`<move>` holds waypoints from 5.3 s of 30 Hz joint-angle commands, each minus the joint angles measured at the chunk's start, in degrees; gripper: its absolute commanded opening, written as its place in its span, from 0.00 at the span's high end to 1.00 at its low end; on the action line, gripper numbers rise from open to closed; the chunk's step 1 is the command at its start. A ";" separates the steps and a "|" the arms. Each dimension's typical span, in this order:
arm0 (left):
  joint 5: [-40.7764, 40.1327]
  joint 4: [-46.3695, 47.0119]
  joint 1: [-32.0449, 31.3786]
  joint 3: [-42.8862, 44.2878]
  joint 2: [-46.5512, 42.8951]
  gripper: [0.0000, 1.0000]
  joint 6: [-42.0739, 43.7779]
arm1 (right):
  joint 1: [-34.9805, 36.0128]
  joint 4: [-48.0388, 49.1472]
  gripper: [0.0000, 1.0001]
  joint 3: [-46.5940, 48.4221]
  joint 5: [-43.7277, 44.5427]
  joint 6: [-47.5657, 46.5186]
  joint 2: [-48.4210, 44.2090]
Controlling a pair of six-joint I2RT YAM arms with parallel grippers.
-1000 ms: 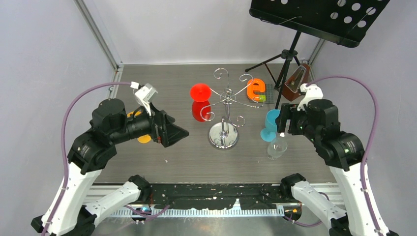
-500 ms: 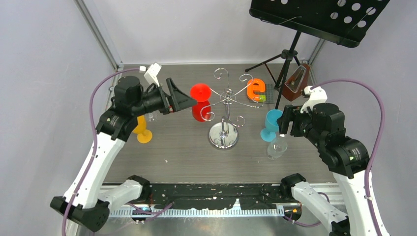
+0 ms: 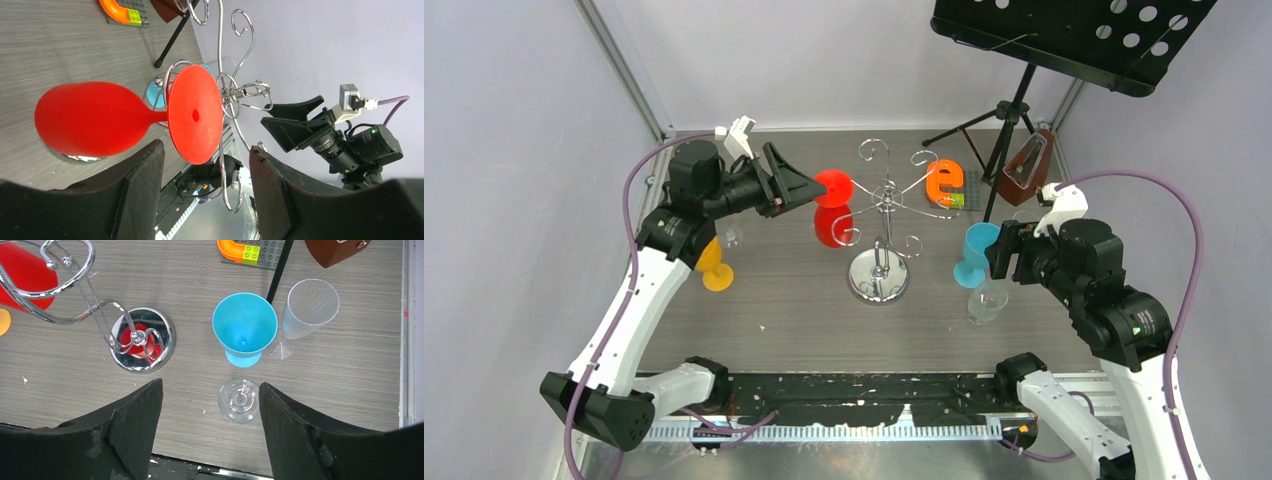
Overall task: Take the wine glass off the wine glass rack
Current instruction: Pick up the wine glass from the wine rack.
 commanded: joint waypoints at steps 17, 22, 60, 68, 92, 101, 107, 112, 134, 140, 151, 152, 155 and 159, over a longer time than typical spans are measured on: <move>2.72 6.99 0.28 -0.94 1.11 0.54 -2.45 | 0.46 3.27 0.24 0.52 -0.67 1.06 -1.00; 2.51 6.81 0.28 -0.75 0.78 0.57 -2.55 | 0.42 3.25 0.25 0.38 -1.18 1.28 -0.95; 1.98 7.11 -1.71 3.87 5.08 0.74 -3.33 | 0.47 3.48 0.25 -1.37 -1.37 1.41 -2.94; 2.20 7.29 -2.00 4.57 5.83 0.90 -3.15 | 0.46 3.47 0.25 -1.52 -1.13 1.36 -3.12; 0.53 0.08 -0.45 10.86 4.93 1.00 0.67 | 0.46 3.38 0.25 -1.22 -0.65 1.59 -3.07; 1.35 0.75 0.89 13.28 7.61 1.00 0.82 | 0.44 3.24 0.25 -1.24 -0.33 1.49 -3.21; 3.53 2.16 0.90 14.89 10.58 1.00 0.82 | 0.52 3.41 0.25 -1.48 -0.40 1.35 -3.22; 5.63 2.70 0.21 16.79 12.63 1.00 2.36 | 0.46 3.84 0.25 -1.61 -0.62 1.13 -3.03; 7.46 -9.01 -4.64 16.70 10.76 1.00 14.80 | 0.90 4.15 0.24 -1.24 -0.56 1.16 -1.90; 5.71 -11.06 -4.56 15.32 7.29 1.00 17.34 | 0.91 3.41 0.24 -0.53 -0.38 1.53 -1.78; -2.15 -18.31 -4.55 14.71 -1.15 1.00 22.84 | 0.90 4.10 0.24 -0.02 -3.23 2.58 -1.00; -2.35 -19.15 -4.55 14.40 -2.08 1.00 23.51 | 0.90 4.17 0.24 0.13 -3.68 2.53 -0.62; -2.37 -21.64 -4.55 13.33 -4.63 1.00 25.18 | 0.90 4.08 0.24 1.66 -5.27 1.99 0.17; -2.46 -24.79 -4.55 11.39 -9.19 1.00 27.53 | 0.90 3.63 0.24 4.21 -11.60 0.64 0.75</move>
